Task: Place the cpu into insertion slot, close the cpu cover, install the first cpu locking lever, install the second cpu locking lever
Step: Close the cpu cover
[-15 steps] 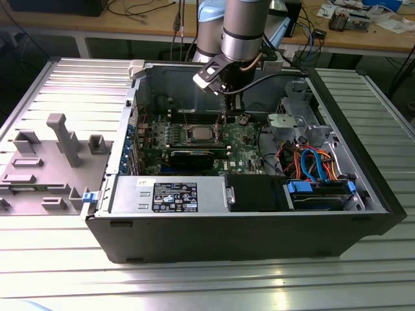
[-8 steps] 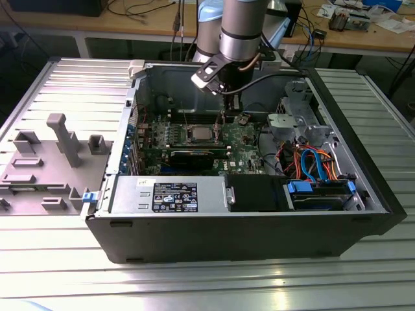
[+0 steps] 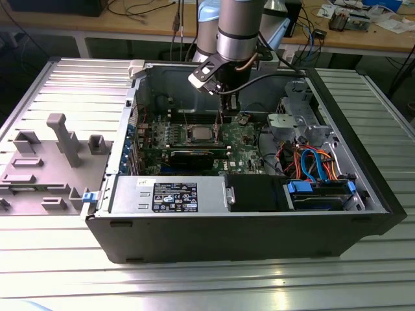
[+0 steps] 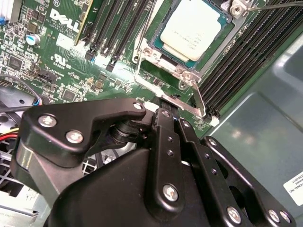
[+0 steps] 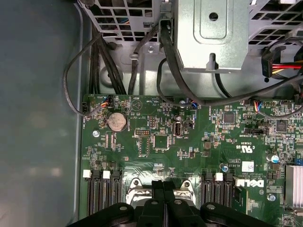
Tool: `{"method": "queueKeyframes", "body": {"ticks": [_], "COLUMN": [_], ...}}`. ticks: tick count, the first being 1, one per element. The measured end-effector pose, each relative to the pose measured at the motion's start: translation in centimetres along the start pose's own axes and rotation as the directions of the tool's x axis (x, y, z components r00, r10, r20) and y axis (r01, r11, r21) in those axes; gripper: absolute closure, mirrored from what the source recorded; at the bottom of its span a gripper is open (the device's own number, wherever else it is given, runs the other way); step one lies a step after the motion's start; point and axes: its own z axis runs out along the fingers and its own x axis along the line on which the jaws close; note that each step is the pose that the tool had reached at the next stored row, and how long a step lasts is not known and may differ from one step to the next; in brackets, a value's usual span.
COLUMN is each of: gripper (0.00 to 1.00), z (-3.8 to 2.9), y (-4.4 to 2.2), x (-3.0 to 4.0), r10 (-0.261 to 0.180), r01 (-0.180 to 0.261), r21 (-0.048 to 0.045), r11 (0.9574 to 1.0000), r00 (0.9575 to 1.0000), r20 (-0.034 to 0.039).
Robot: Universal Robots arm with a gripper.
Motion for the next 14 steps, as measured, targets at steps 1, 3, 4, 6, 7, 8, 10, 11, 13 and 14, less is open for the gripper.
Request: {"method": "queueKeyframes", "body": {"ticks": [1, 3, 4, 6, 7, 8, 10, 11, 13, 14], "gripper": [0.89, 0.89, 0.89, 0.89, 0.89, 0.89, 0.89, 0.89, 0.89, 0.89], "z": [0.0, 0.0, 0.0, 0.0, 0.0, -0.01, -0.01, -0.01, -0.01, -0.01], "y": [-0.02, -0.07, -0.13, -0.17, -0.2, -0.22, -0.28, -0.31, -0.47, -0.51], "x": [0.0, 0.0, 0.0, 0.01, 0.01, 0.01, 0.01, 0.01, 0.02, 0.02], "r10": [0.0, 0.0, 0.0, 0.0, 0.0, 0.0, 0.0, 0.0, 0.0, 0.0], "r01": [0.0, 0.0, 0.0, 0.0, 0.0, 0.0, 0.0, 0.0, 0.0, 0.0], "r21": [0.0, 0.0, 0.0, 0.0, -0.0001, 0.0, 0.0, 0.0, 0.0, 0.0], "r11": [1.0, 1.0, 1.0, 1.0, 1.0, 1.0, 1.0, 1.0, 1.0, 1.0], "r00": [1.0, 1.0, 1.0, 1.0, 1.0, 1.0, 1.0, 1.0, 1.0, 1.0], "r20": [0.0, 0.0, -0.0001, 0.0, 0.0, 0.0, 0.0, 0.0, 0.0, 0.0]}}
